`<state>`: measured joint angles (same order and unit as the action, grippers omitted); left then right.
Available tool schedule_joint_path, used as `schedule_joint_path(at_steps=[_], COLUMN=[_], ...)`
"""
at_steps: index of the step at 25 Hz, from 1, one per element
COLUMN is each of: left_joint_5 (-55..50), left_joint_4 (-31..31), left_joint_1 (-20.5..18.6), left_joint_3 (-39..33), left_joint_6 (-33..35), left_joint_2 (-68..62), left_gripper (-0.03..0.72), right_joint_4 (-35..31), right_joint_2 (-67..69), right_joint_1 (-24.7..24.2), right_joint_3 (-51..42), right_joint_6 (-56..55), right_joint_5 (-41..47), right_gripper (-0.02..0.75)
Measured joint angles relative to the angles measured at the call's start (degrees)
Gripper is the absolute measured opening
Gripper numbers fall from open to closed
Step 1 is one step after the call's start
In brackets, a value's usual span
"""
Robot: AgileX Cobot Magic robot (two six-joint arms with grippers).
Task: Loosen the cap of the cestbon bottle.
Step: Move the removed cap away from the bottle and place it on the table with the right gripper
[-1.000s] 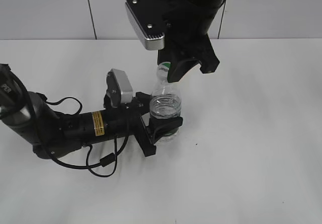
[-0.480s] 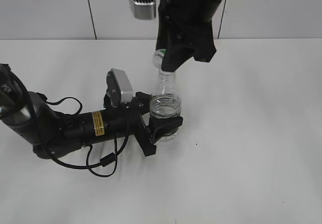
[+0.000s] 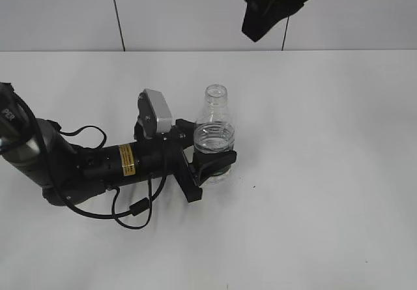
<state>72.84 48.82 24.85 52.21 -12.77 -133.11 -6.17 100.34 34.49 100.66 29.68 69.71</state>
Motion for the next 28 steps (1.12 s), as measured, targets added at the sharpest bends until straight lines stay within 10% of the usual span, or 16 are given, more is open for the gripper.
schedule_joint_path(at_steps=[10, 28], left_joint_5=[0.0, 0.0], left_joint_4=[0.0, -0.4], left_joint_1=[0.0, 0.0], left_joint_3=[0.0, 0.0], left_joint_6=[0.0, 0.0], left_joint_2=[0.0, 0.0], left_gripper=[0.409, 0.409], right_joint_4=[4.3, 4.3], right_joint_2=[-0.2, 2.9], right_joint_1=[-9.1, -24.3], right_joint_3=[-0.1, -19.8], right_joint_6=[-20.2, -17.0], right_joint_5=[-3.6, -22.0], right_gripper=[0.295, 0.295])
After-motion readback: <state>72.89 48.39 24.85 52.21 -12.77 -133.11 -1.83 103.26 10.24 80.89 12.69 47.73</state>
